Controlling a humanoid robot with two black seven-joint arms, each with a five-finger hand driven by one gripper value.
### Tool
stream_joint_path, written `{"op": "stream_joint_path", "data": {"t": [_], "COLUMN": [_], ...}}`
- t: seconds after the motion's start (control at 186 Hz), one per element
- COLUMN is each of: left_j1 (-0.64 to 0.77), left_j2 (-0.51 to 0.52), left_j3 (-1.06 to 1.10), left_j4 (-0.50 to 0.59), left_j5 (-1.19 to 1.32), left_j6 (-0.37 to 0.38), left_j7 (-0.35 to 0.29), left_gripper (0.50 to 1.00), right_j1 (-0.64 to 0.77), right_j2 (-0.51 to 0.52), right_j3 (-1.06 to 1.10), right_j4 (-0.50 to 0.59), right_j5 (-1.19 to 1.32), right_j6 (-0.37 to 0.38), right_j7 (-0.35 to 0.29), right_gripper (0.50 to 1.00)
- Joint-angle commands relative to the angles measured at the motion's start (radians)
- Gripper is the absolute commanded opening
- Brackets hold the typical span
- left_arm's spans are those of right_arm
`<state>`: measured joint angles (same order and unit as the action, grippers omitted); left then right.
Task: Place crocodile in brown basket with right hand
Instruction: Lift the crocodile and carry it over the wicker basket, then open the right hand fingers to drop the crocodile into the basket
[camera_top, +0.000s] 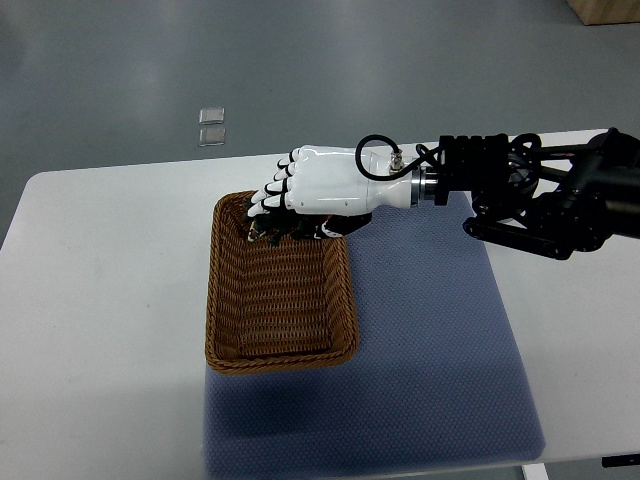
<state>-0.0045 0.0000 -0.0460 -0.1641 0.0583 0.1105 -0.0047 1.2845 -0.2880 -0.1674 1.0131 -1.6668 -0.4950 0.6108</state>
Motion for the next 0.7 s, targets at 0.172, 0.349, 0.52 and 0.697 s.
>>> {"op": "stream_joint_path", "data": {"t": [0.172, 0.349, 0.52, 0.697], "left_j1": [0.0, 0.0, 0.0, 0.0], "left_j2": [0.0, 0.0, 0.0, 0.0], "left_j3": [0.0, 0.0, 0.0, 0.0], "left_j4": [0.0, 0.0, 0.0, 0.0], "left_j5": [0.0, 0.0, 0.0, 0.0], "left_j6": [0.0, 0.0, 0.0, 0.0], "left_j7": [0.0, 0.0, 0.0, 0.0], "left_gripper": [1.0, 1.0, 1.0, 1.0], "right_j1": [-0.054, -0.068, -0.071, -0.071], "right_j2": [0.023, 0.024, 0.024, 0.021], "right_j3": [-0.006, -0.003, 0.002, 0.006], "right_j4": [0.001, -0.011, -0.019, -0.022], "right_j5": [-0.011, -0.014, -0.014, -0.004], "right_j6": [0.006, 0.0, -0.002, 0.0], "right_j7": [0.0, 0.0, 0.0, 0.0], "right_gripper": [0.637, 0.868, 0.924, 0.924]}}
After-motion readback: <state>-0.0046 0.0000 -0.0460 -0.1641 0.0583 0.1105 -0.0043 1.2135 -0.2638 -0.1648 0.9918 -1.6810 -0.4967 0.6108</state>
